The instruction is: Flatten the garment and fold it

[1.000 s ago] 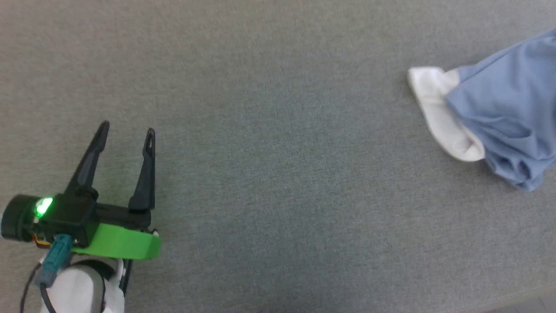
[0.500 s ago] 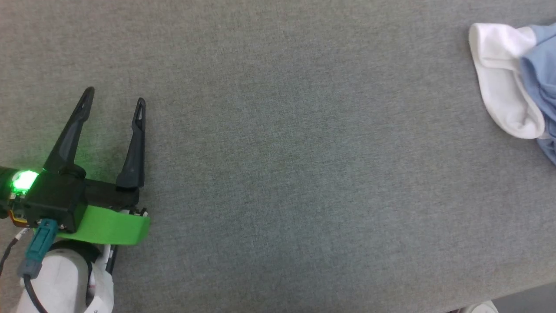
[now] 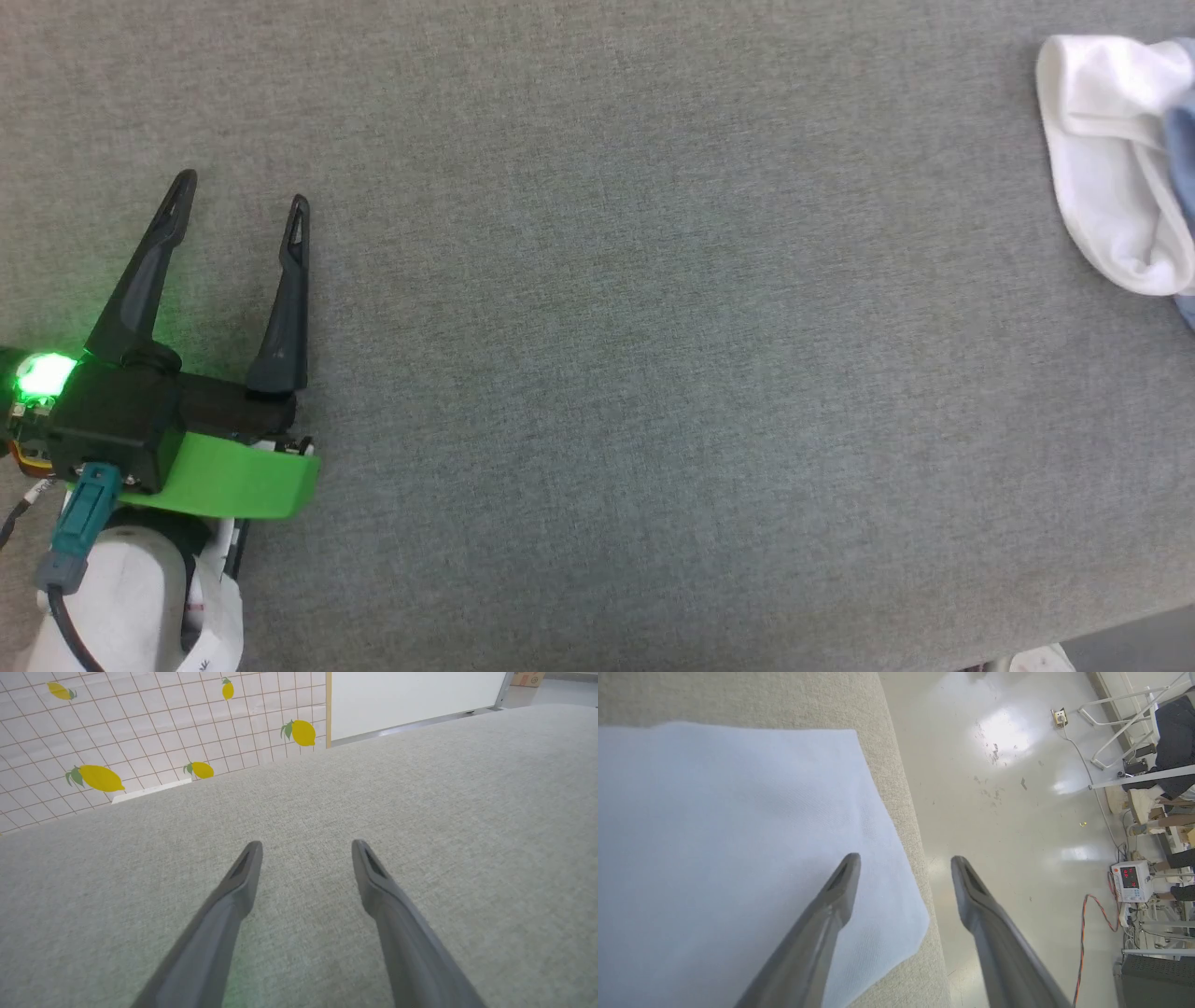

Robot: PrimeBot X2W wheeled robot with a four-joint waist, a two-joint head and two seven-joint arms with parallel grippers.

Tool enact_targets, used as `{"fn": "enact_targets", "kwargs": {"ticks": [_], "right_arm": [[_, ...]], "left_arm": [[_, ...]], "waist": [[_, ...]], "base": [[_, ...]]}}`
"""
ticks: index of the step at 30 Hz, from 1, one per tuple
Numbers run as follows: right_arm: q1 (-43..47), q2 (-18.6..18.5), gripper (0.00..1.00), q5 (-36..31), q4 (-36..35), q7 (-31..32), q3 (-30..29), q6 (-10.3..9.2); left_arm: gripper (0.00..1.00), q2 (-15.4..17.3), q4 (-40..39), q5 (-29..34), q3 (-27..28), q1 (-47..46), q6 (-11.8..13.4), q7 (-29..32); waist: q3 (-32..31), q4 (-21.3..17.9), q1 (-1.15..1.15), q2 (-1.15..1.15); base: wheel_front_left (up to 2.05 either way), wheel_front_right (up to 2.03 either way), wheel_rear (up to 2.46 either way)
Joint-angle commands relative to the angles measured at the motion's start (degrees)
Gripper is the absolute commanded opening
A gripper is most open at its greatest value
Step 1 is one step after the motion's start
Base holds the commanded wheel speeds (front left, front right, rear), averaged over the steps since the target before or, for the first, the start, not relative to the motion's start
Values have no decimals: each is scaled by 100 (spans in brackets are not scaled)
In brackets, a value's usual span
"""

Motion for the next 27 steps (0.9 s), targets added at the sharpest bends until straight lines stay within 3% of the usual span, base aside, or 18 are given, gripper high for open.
{"fn": "enact_targets", "kwargs": {"ticks": [1, 9, 15, 21, 27], "right_arm": [[-110, 5, 100, -46, 62, -62, 9, -11], [-57, -38, 100, 9, 291, -292, 73, -11], [280, 159, 100, 264, 268, -650, 288, -11], [880, 633, 100, 691, -91, -1002, 706, -11], [1530, 1381, 100, 824, -1117, -1352, 749, -11]], "left_arm": [[100, 27, 55, 7, 9, -110, 56, -50], [100, -152, 376, -16, 38, -37, 273, -467], [100, -454, 643, -348, 132, 167, 416, -814], [100, -631, 948, -536, 191, 539, 526, -961], [100, -769, 1105, -539, 196, 708, 639, -1079]], "waist": [[-89, 9, -1, 0], [-639, 136, -1, 0], [-1216, 297, -1, 0], [-1818, 483, -1, 0], [-2309, 723, -1, 0]], "base": [[0, 0, 0], [0, 0, 0], [0, 0, 0], [0, 0, 0], [0, 0, 0]]}}
